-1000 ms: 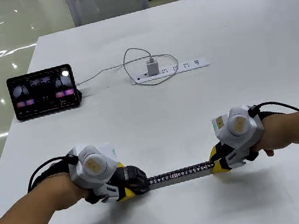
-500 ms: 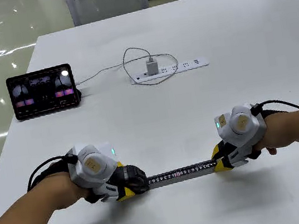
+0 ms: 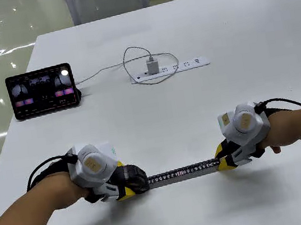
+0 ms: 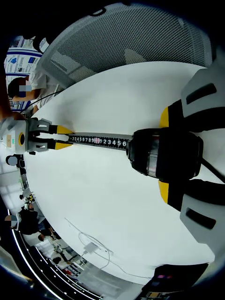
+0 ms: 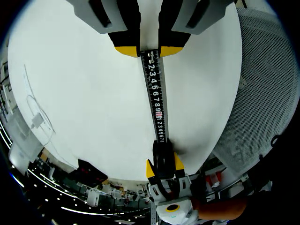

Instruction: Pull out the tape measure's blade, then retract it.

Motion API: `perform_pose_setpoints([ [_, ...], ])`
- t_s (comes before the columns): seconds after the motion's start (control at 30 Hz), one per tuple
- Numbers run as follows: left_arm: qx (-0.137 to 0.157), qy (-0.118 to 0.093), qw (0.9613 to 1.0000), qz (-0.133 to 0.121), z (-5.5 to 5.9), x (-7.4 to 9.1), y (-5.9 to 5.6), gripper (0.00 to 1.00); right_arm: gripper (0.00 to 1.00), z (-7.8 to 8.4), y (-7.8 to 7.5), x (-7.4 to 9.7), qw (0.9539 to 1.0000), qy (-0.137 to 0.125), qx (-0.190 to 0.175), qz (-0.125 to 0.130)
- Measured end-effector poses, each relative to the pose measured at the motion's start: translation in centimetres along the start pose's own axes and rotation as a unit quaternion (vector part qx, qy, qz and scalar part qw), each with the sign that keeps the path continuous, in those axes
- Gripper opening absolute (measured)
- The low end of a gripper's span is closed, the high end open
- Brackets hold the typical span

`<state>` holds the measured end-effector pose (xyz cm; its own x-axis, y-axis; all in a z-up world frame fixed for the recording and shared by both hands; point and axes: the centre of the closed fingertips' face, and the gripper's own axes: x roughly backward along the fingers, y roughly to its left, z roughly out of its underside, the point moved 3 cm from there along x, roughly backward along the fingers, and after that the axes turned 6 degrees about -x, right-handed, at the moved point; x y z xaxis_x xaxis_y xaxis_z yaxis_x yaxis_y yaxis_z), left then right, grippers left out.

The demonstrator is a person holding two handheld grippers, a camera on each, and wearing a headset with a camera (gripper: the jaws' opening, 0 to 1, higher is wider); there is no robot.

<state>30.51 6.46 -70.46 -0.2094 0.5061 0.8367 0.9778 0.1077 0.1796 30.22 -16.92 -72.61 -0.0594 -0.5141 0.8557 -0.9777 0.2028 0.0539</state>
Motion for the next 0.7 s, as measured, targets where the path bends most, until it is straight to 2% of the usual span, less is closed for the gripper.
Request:
perform_pose_setpoints([
  [0.7, -0.001, 0.001, 1.0000, 0.000, 0.07, 0.01, 0.04, 0.34, 0.10, 0.75, -0.24, 0.42, 1.0000, 0.002, -0.001, 0.002],
])
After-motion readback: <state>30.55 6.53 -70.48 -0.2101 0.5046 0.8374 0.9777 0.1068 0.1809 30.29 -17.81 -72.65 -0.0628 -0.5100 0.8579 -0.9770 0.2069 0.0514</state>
